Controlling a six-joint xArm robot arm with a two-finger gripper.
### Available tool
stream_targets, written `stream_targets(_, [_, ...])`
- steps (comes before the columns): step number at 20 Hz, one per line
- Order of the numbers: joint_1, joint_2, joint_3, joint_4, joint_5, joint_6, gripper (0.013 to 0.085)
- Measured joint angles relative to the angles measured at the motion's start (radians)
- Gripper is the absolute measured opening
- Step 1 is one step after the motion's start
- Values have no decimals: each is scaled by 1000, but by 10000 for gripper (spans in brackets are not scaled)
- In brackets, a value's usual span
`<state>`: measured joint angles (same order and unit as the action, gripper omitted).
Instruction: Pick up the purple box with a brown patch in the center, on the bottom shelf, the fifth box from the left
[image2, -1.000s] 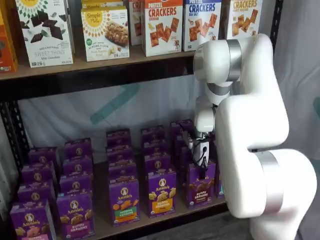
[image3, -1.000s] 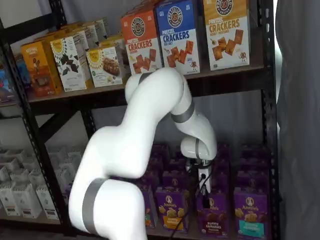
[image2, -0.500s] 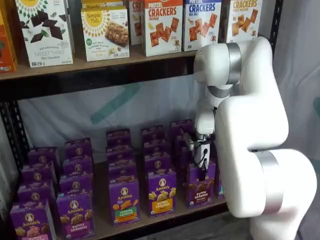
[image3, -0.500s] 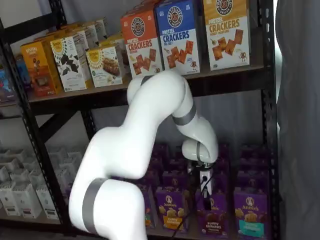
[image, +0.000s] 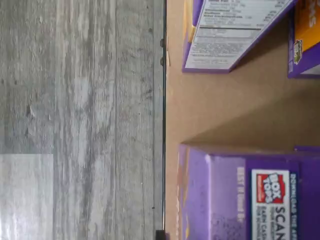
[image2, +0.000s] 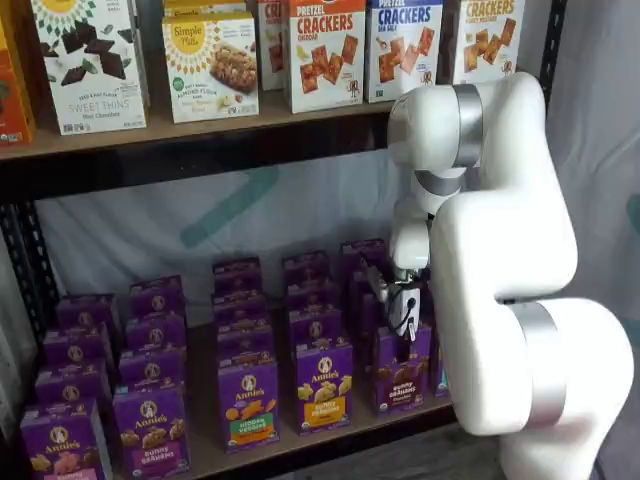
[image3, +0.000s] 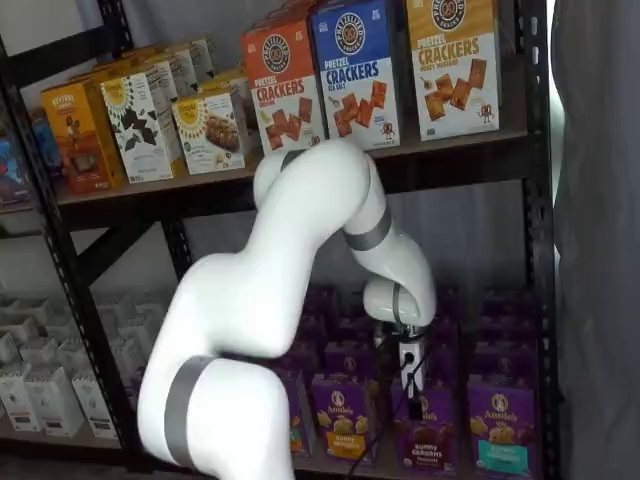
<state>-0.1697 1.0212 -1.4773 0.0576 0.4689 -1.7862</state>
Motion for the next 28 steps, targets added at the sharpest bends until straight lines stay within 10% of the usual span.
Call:
stream_targets(11, [2,-7,17,6,-16,-3,570])
stream_targets(20, [3,-14,25,8,-11,-4,370])
stream_targets(28, [3,-22,42,16,-23,-12,370])
